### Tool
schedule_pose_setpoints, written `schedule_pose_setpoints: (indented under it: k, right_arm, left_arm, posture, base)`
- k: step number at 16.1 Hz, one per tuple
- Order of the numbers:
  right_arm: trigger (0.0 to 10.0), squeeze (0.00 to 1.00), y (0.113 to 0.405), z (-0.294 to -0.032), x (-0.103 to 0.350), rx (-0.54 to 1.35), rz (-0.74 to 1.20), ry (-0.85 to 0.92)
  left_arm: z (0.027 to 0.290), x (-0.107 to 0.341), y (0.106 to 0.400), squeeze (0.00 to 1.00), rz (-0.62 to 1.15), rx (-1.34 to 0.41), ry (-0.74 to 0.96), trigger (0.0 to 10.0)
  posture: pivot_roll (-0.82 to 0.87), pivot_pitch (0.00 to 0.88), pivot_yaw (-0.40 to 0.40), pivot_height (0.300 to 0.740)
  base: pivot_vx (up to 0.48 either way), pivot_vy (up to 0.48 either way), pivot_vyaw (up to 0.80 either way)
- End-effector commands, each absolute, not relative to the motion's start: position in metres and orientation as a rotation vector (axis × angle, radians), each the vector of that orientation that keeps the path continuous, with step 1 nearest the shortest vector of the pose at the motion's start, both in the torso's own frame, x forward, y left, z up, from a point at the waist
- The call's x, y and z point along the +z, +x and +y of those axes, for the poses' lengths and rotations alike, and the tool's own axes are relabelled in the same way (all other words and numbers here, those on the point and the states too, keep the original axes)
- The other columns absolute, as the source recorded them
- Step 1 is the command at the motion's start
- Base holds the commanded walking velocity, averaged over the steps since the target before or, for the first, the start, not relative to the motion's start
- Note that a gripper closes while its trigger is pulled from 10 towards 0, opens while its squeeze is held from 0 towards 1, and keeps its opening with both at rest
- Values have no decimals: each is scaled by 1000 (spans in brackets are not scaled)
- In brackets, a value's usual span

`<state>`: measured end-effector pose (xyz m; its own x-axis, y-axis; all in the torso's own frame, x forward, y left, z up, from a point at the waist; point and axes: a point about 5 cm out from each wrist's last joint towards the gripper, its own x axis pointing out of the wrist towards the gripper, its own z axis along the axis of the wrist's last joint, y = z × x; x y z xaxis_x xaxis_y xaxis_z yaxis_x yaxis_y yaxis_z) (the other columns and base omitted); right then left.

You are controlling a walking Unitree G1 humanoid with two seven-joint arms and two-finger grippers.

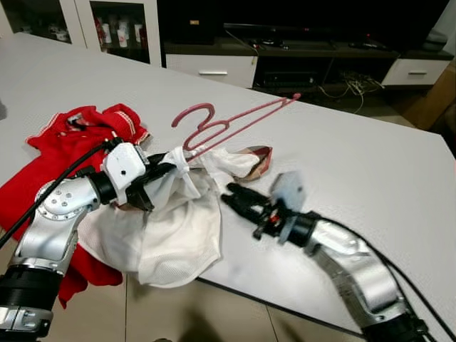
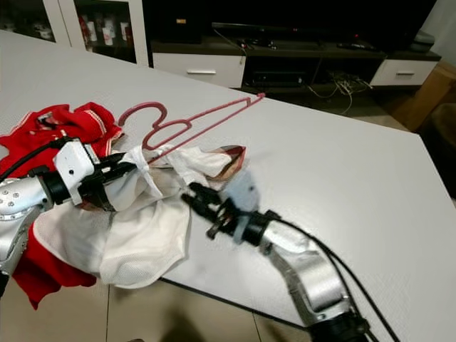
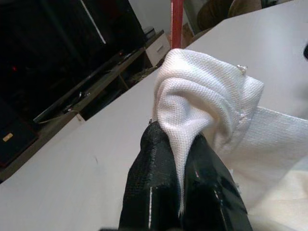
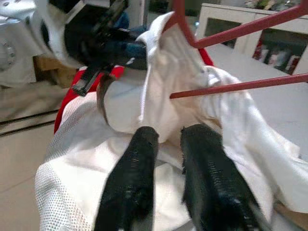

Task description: Hang hanger

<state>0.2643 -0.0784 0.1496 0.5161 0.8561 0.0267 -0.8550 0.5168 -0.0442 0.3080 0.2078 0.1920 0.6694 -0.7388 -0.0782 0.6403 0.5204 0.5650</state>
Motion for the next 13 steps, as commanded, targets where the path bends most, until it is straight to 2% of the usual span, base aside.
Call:
schedule_pose_setpoints:
  k: [1,3,4,5,8,13]
  right_arm:
    - [10000,1000,267,-76,151,1044,-57,-51]
    - [10000,1000,272,-69,152,1025,-74,-90]
    - [10000,957,275,-66,152,1015,-80,-96]
    - [10000,0,277,-63,150,998,-82,-122]
    - [10000,0,286,-54,136,937,-59,-244]
    - [10000,0,290,-38,127,959,-35,-251]
  left_arm:
    - [204,197,311,0,-200,-833,611,0]
    - [204,197,311,0,-201,-831,613,0]
    - [204,197,312,0,-201,-828,615,0]
    - [205,198,313,0,-201,-825,616,0]
    - [204,198,313,0,-201,-822,614,0]
    - [194,193,314,0,-206,-845,587,0]
  posture:
    - [71,72,-75,740]
    - [73,75,-74,740]
    - [73,75,-74,740]
    - [71,77,-73,740]
    - [66,82,-72,740]
    - [59,99,-58,740]
  base:
    - [0,0,0]
    - [0,0,0]
    - [0,0,0]
    - [0,0,0]
    - [0,0,0]
    - [0,0,0]
